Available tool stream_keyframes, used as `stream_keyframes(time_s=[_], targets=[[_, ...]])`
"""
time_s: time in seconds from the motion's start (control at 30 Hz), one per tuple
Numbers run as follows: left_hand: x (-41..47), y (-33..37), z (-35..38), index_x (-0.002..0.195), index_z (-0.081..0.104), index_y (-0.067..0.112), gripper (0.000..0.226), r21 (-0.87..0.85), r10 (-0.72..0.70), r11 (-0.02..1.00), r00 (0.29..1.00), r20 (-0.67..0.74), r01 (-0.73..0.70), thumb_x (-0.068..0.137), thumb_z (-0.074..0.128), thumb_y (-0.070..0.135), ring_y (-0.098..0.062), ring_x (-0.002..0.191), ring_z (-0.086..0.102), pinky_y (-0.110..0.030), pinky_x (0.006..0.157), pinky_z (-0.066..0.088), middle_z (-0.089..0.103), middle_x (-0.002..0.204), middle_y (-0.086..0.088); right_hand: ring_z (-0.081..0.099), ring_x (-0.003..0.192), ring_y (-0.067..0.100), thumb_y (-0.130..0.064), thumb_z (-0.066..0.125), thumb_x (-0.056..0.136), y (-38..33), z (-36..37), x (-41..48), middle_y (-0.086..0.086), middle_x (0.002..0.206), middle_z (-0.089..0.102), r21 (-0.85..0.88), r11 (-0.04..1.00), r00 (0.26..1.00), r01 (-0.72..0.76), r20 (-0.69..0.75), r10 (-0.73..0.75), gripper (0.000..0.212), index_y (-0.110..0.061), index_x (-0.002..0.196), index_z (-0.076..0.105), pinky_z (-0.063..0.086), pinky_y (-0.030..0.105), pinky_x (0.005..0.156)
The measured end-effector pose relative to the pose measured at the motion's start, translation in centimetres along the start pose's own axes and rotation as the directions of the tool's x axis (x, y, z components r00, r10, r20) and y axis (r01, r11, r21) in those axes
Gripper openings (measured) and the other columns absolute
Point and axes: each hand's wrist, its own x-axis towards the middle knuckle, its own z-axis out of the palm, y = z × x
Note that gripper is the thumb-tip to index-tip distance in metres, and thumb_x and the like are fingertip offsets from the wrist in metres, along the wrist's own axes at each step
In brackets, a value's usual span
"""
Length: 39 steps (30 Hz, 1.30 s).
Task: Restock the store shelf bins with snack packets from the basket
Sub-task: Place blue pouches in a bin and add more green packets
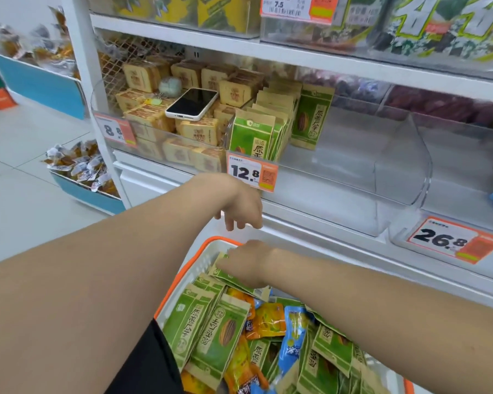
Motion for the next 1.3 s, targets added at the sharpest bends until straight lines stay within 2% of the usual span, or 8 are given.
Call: stream_keyframes(time_s=[0.2,0.4,0.53,0.63,0.73,0.9,1.17,1.3], targets=[[2.0,-0.1,-0.4,0.14,0.058,0.018,0.04,0.049,0.0,0.999,1.0,0.01,-0.001,0.107,0.05,0.039,-0.02,0.105,0.074,-0.036,0.085,0.056,0.068,0.125,-0.002,0.056,0.121,0.043,-0.03,0.057,0.102,-1.3,4.7,1.6,0.025,0.158,0.026,-0.096,0.992,0.99,0.081,0.121,-0.069,0.069,-0.041,0.159,0.019,0.054,0.048,0.086],[3.0,0.3,-0.8,0.137,0.059,0.018,0.037,0.055,0.018,0.998,1.0,0.007,-0.018,0.107,0.049,0.039,-0.018,0.102,0.075,-0.038,0.088,0.057,0.066,0.117,-0.003,0.062,0.078,0.029,-0.026,0.049,0.104,-0.7,5.2,1.5,0.014,0.095,0.061,-0.124,0.992,0.999,0.032,0.0,-0.033,0.062,-0.027,0.155,0.015,0.052,0.039,0.066],[2.8,0.3,-0.9,0.142,0.057,0.017,0.038,0.055,0.02,0.998,1.0,-0.005,-0.02,0.108,0.046,0.031,-0.019,0.105,0.074,-0.033,0.074,0.056,0.066,0.126,-0.003,0.067,0.087,0.034,0.007,0.065,0.086,-0.8,4.5,0.8,0.013,0.1,0.066,0.098,0.984,0.987,-0.15,-0.037,0.154,0.067,-0.006,0.142,0.03,0.053,0.042,0.071],[2.1,0.1,-1.1,0.15,0.052,0.018,0.043,0.105,0.016,0.994,1.0,-0.01,-0.015,0.108,0.048,0.019,-0.018,0.107,0.073,-0.026,0.066,0.053,0.061,0.138,-0.002,0.057,0.071,0.033,0.012,0.063,0.081,0.1,3.9,0.3,0.009,0.08,0.053,0.322,0.911,0.953,-0.257,-0.075,0.295,0.074,-0.007,0.141,0.024,0.04,0.037,0.053],[1.2,-0.6,-1.4,0.154,0.048,0.027,0.06,0.219,-0.014,0.975,1.0,-0.012,0.016,0.099,0.069,0.017,-0.01,0.086,0.07,-0.022,0.061,0.051,0.064,0.135,0.004,0.054,0.065,0.029,-0.003,0.072,0.079,0.9,3.2,-0.1,0.006,0.074,0.047,0.518,0.823,0.933,-0.233,-0.12,0.34,0.074,-0.014,0.134,0.023,0.049,0.044,0.05],[-0.2,-1.8,-1.3,0.149,0.053,0.031,0.079,0.184,-0.097,0.979,0.995,0.039,0.088,0.081,0.091,0.031,-0.014,0.111,0.07,-0.025,0.072,0.058,0.07,0.131,0.008,0.058,0.076,0.029,-0.005,0.058,0.089,0.9,1.8,-1.9,0.008,0.08,0.057,0.801,0.596,0.896,-0.06,-0.221,0.386,0.057,-0.012,0.138,0.03,0.046,0.043,0.059],[-2.3,-2.0,-1.5,0.123,0.062,0.008,0.054,-0.282,-0.105,0.955,0.994,-0.024,0.093,0.088,0.083,0.043,-0.024,0.09,0.079,-0.049,0.089,0.063,0.08,0.102,-0.01,0.059,0.089,0.022,-0.02,0.041,0.099,-0.7,-1.8,-5.8,0.004,0.097,0.065,0.983,0.106,0.538,0.152,-0.173,0.825,0.018,-0.028,0.115,0.044,0.041,0.032,0.06],[-3.6,-1.7,-2.1,0.105,0.074,0.007,0.051,-0.429,-0.032,0.897,0.951,-0.308,-0.109,0.08,0.085,0.051,-0.021,0.072,0.078,-0.035,0.068,0.065,0.08,0.084,-0.006,0.057,0.097,0.025,-0.031,0.035,0.086,-1.1,-2.9,-7.3,0.003,0.098,0.065,0.964,0.082,0.373,0.252,-0.175,0.911,0.039,-0.029,0.12,0.052,0.042,0.035,0.071]])
